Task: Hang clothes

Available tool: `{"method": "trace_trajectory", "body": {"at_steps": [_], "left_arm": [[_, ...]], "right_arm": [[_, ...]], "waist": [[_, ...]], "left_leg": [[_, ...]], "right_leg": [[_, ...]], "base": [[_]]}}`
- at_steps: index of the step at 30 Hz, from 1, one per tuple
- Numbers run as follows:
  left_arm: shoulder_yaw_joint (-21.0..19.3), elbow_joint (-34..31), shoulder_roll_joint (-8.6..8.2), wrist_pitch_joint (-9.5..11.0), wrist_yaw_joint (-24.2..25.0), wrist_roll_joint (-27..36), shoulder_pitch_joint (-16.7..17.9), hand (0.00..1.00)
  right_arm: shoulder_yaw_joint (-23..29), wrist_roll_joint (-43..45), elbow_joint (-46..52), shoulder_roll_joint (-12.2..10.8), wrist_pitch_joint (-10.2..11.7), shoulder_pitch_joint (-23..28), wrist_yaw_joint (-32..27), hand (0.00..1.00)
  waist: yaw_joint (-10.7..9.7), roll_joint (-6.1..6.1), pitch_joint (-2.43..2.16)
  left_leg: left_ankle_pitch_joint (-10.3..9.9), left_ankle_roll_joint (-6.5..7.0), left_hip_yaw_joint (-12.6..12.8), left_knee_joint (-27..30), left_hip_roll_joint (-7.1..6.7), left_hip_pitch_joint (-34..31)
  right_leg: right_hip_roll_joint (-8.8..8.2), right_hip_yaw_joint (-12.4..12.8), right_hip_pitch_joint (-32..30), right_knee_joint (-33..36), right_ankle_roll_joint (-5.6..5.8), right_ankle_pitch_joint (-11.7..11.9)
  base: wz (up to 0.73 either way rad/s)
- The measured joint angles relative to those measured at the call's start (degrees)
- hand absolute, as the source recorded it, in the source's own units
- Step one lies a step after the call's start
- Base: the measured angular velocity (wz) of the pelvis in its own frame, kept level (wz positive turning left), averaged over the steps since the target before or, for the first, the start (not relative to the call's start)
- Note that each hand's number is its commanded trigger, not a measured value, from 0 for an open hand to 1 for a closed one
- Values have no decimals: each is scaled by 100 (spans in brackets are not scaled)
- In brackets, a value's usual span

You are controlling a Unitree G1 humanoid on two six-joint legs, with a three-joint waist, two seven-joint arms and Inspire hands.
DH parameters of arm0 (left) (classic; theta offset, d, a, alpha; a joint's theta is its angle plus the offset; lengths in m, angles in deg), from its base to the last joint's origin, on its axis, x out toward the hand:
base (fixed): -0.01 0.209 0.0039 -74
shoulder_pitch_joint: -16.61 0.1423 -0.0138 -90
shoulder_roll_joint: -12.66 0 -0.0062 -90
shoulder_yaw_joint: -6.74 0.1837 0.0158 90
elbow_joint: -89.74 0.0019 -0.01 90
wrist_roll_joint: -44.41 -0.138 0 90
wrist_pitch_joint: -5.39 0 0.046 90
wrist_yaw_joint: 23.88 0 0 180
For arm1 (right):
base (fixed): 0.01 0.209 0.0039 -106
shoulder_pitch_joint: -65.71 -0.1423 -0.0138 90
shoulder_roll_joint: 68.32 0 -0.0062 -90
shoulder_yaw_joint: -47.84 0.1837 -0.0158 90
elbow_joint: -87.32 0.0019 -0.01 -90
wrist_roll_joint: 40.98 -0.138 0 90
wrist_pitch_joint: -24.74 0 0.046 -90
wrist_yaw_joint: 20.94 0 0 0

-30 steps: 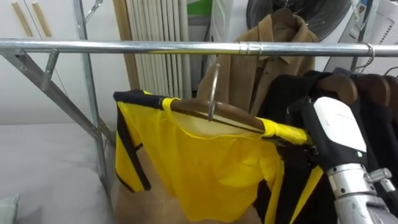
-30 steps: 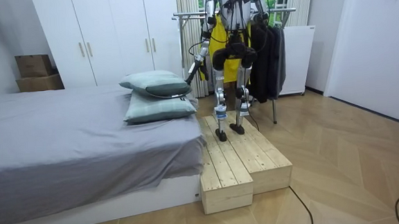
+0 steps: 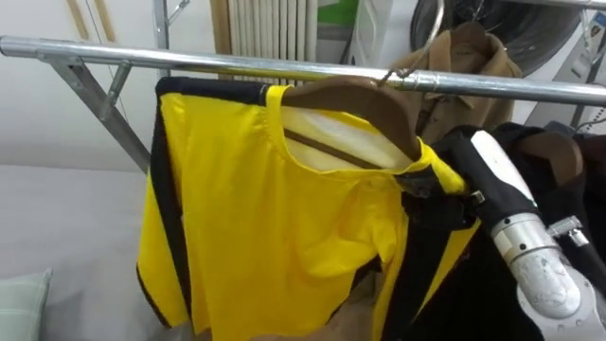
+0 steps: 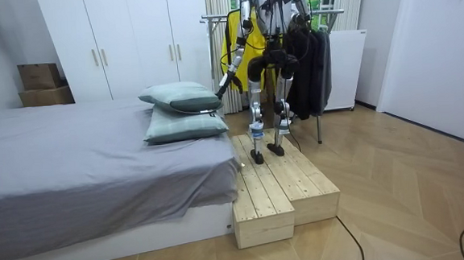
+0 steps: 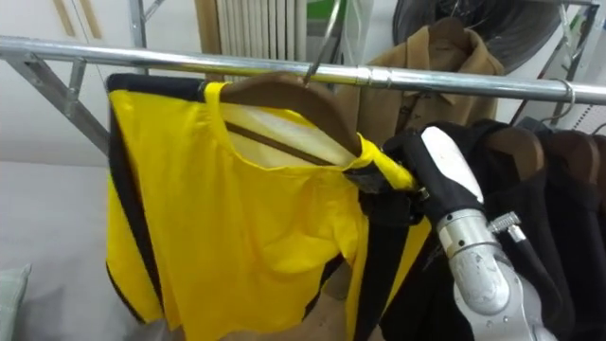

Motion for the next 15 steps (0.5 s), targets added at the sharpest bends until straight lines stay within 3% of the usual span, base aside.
{"method": "trace_trajectory", "body": {"at_steps": [3, 15], "left_arm": [[2, 1, 3, 54, -1, 0, 0, 0], [-96, -46, 4, 136, 186, -347, 0, 0]], "right_arm": [[0, -121, -307, 9, 3, -15, -47, 100], [-20, -316, -1058, 35, -8, -20, 263, 100]], "waist": [[88, -11, 1], [259, -18, -2]], "left_leg": [[0, 0, -5, -4, 0, 22], [-1, 2, -103, -26, -24, 104]], "right_leg": [[-1, 0, 22, -5, -56, 34], [-39, -93, 83, -4, -46, -49]], "base": [[0], [4]]}}
